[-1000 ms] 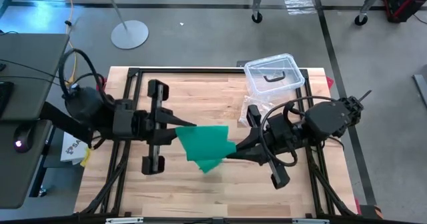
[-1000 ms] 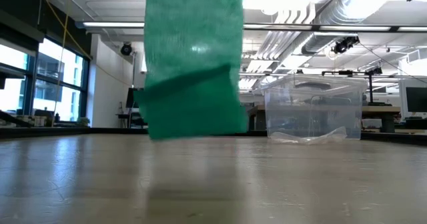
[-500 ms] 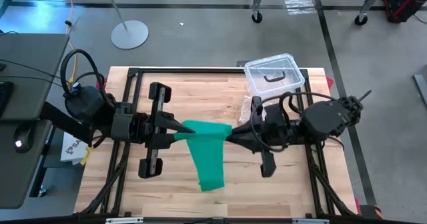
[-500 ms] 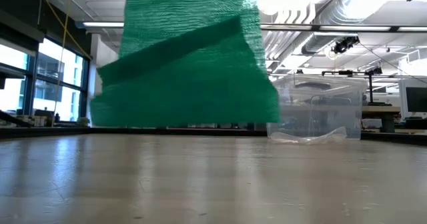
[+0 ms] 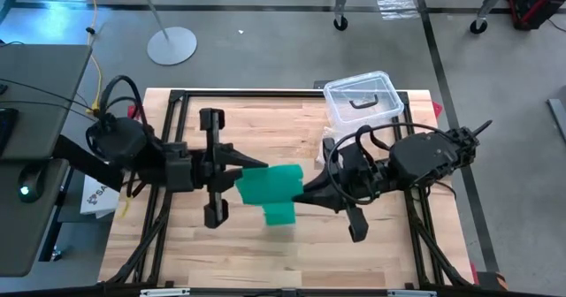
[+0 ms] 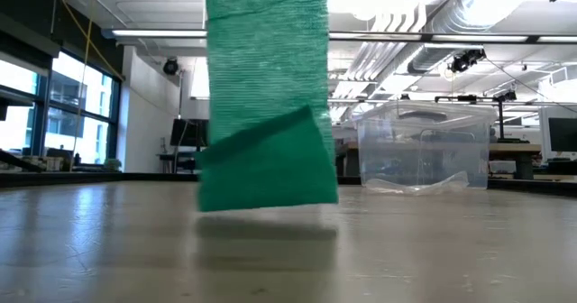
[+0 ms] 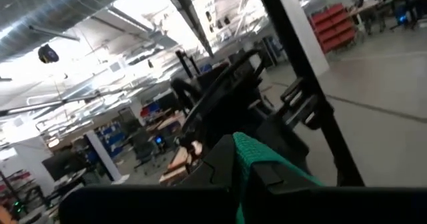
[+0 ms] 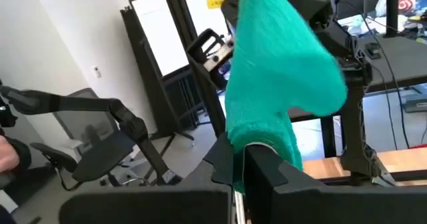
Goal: Roll bandage
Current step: Roll the green bandage
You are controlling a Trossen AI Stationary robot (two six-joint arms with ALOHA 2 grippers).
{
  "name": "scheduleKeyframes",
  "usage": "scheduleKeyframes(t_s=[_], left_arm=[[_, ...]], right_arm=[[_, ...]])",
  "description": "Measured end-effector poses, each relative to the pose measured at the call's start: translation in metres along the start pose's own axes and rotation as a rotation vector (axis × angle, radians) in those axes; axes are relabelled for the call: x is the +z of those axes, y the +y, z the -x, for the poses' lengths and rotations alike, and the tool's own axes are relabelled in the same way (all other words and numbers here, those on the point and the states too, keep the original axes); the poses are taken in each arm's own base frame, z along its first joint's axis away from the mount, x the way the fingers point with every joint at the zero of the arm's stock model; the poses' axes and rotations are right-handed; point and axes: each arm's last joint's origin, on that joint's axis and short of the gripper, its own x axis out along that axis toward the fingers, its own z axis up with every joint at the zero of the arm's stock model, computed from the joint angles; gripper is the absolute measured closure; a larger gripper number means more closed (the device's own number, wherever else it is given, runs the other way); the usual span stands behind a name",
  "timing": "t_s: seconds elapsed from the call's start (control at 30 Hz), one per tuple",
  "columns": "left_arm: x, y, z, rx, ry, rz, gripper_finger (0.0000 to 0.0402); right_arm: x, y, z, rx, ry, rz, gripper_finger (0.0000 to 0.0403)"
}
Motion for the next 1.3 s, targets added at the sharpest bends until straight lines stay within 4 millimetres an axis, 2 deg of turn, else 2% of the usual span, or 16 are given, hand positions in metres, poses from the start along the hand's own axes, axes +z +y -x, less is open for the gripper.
scheduleKeyframes(t_s=[0.3, 0.67, 0.93, 1.1, 1.3], left_arm=[[-0.011, 0.001, 0.000, 0.101, 0.175, -0.103, 0.0401], [-0.015, 0.001, 0.003, 0.215, 0.296, -0.172, 0.0401], [-0.021, -0.006, 0.008, 0.218, 0.380, -0.137, 0.0398], [-0.026, -0.009, 0.009, 0.184, 0.396, -0.074, 0.0357], [-0.032, -0.011, 0.013, 0.146, 0.441, -0.026, 0.0276]], right_arm=[[0.004, 0.003, 0.000, 0.082, -0.021, 0.017, 0.0400], [0.004, 0.004, 0.000, 0.097, -0.024, 0.052, 0.0400], [0.008, 0.006, 0.001, 0.051, -0.086, 0.133, 0.0400], [0.008, 0.006, 0.001, 0.052, -0.088, 0.141, 0.0400], [0.008, 0.006, 0.001, 0.051, -0.089, 0.156, 0.0400]])
